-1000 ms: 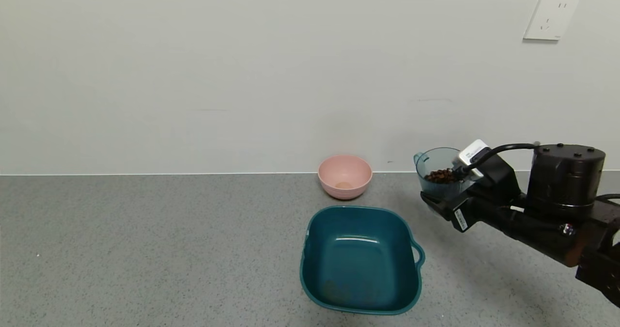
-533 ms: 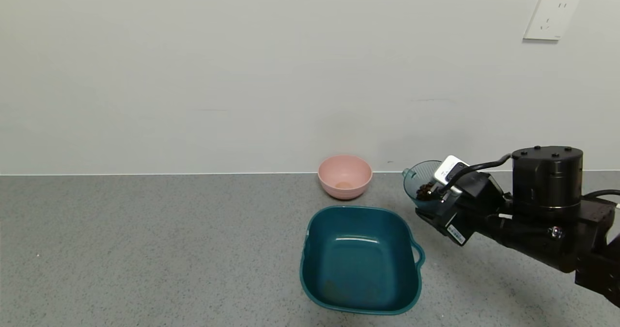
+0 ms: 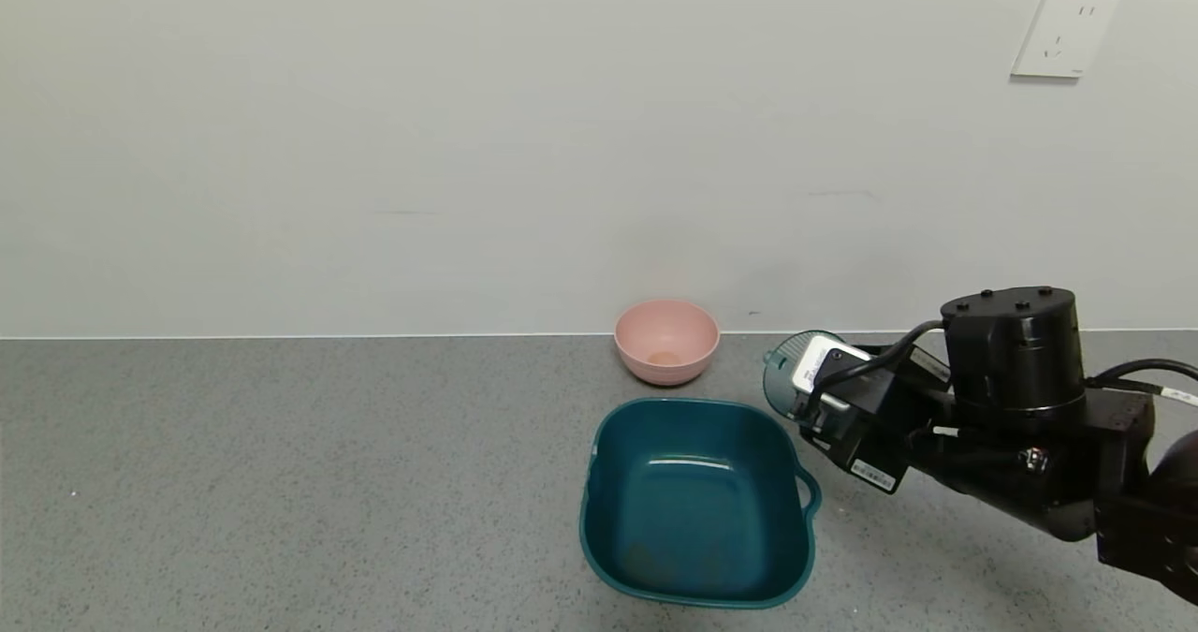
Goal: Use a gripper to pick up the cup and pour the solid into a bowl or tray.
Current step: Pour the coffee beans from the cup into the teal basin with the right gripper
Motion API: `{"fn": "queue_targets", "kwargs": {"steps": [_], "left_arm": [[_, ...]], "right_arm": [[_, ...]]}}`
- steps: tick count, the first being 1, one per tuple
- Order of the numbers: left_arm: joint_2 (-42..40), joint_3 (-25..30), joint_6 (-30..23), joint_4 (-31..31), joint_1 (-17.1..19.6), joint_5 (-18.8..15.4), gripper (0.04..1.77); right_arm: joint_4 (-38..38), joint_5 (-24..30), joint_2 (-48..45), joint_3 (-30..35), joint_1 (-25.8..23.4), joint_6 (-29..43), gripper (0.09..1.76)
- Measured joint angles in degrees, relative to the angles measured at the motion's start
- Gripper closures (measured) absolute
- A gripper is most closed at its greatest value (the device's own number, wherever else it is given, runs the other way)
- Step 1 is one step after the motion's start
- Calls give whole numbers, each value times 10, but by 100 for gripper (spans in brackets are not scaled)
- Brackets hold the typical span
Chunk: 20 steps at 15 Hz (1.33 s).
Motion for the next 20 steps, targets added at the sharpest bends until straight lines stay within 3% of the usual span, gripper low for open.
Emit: {"fn": "queue_targets", "kwargs": {"steps": [7,20], "left_arm": [[0,0,0,0,0,0,5],[0,0,0,0,0,0,5]], "right_arm": [[23,-112,24,-32,59,-46,50],[23,-229,37,-47,104,-195,50]]}}
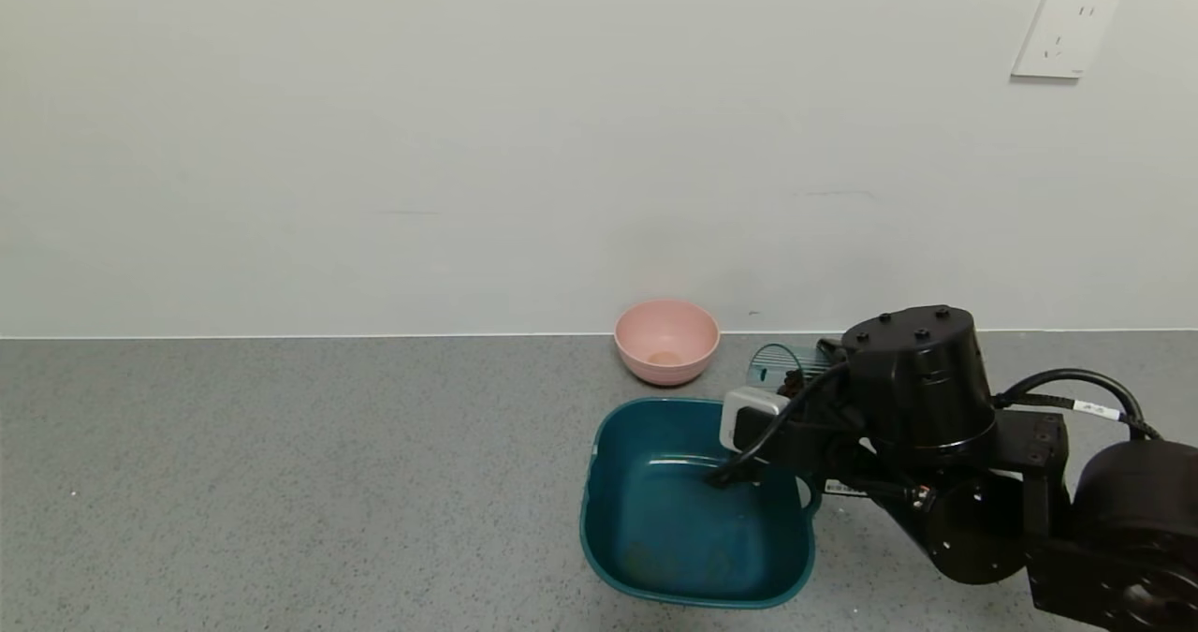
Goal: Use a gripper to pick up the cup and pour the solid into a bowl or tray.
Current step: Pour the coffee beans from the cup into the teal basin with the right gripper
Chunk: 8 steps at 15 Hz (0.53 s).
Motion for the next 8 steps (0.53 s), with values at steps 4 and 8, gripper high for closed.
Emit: {"fn": "queue_targets", "kwargs": {"steps": [4,8], "left_arm": [[0,0,0,0,0,0,5],[0,0,0,0,0,0,5]], "right_arm": [[-2,-14,10,-5,12,-39,50],[-3,-35,16,-6,14,-80,50]]}}
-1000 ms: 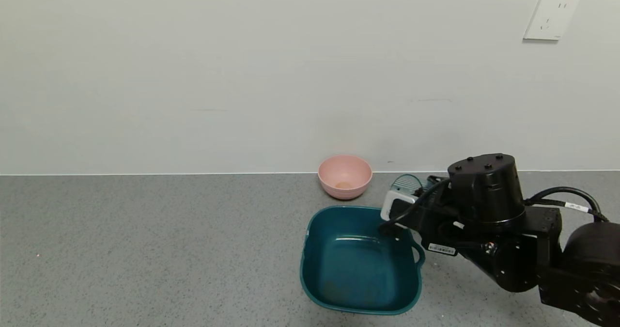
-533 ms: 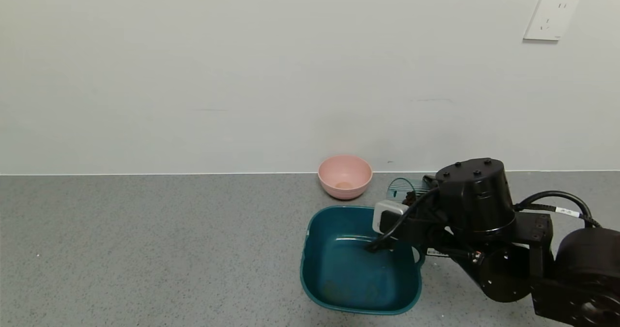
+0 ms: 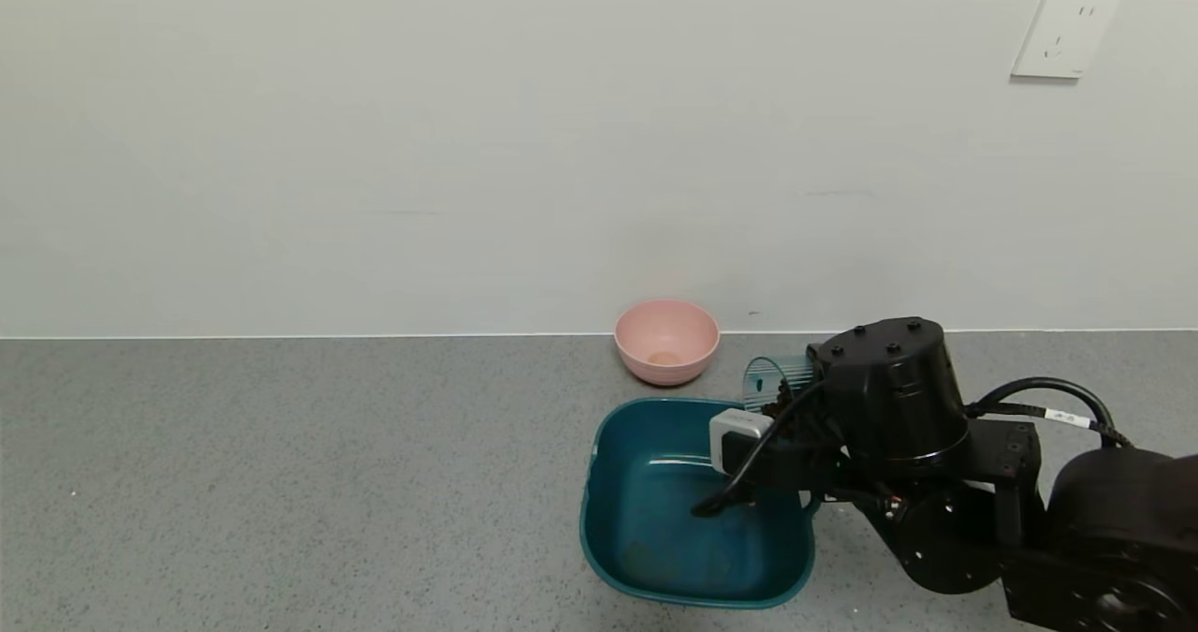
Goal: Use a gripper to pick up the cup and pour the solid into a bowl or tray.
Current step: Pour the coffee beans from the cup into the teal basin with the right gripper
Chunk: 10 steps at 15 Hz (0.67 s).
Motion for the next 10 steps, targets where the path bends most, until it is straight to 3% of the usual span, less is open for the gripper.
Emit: {"fn": "queue_targets", "kwargs": {"steps": [10], "left_arm": [[0,0,0,0,0,0,5]], "right_arm": [[-7,-29,11,-7,-1,-87,50]]}}
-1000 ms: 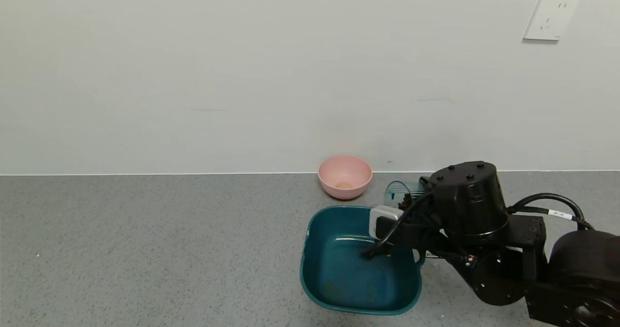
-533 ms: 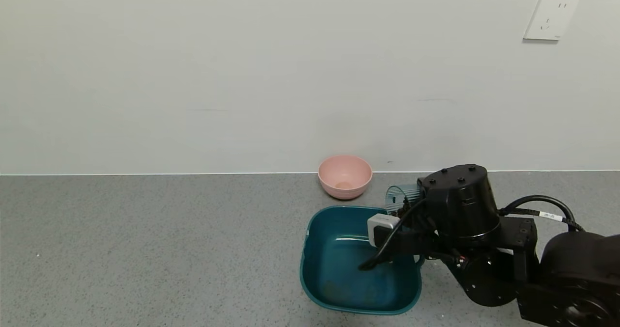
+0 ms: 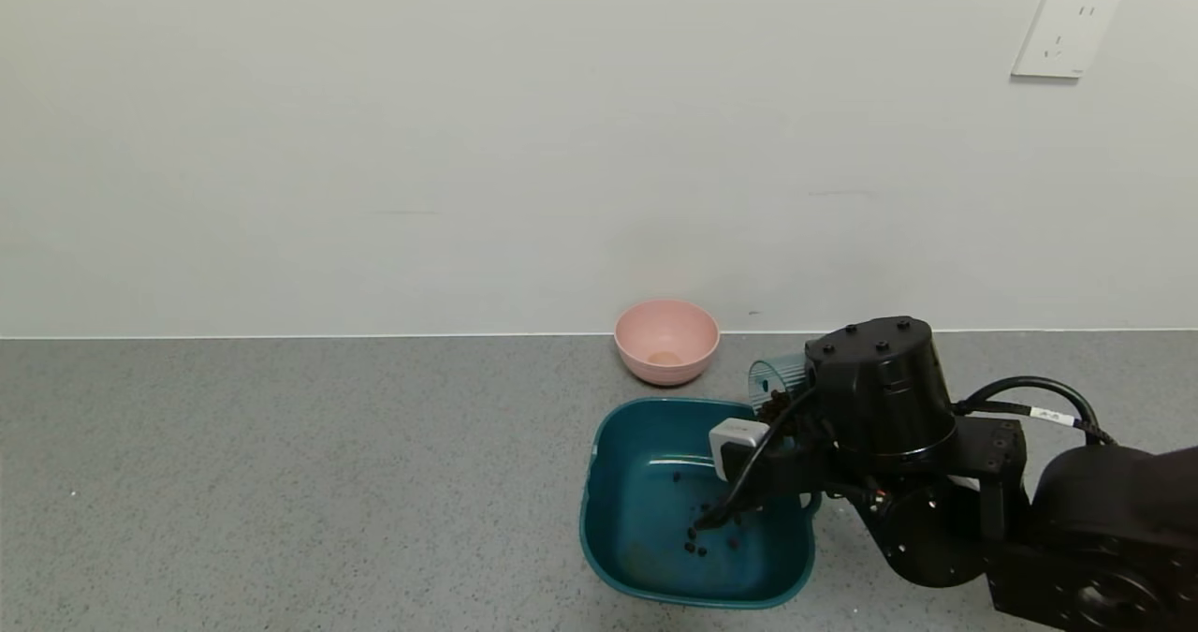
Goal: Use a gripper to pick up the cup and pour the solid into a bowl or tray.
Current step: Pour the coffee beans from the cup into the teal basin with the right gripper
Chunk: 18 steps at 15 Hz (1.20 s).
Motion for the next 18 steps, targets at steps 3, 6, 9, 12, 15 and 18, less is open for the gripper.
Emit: {"fn": "queue_targets", "kwargs": {"steps": [3,6,9,12,15,18], "left_arm": [[0,0,0,0,0,0,5],[0,0,0,0,0,0,5],[0,0,0,0,0,0,5],[0,0,0,0,0,0,5],[0,0,0,0,0,0,5],[0,0,0,0,0,0,5]], "right_arm": [[-4,0,2,0,0,-34,50],[-20,0,4,5,1,-67,50],[-26,0,7,7,2,-79,50],[-28,0,9,9,3,-79,50],[-29,1,11,9,6,-75,50],[-29,5,10,9,7,-74,50]]}}
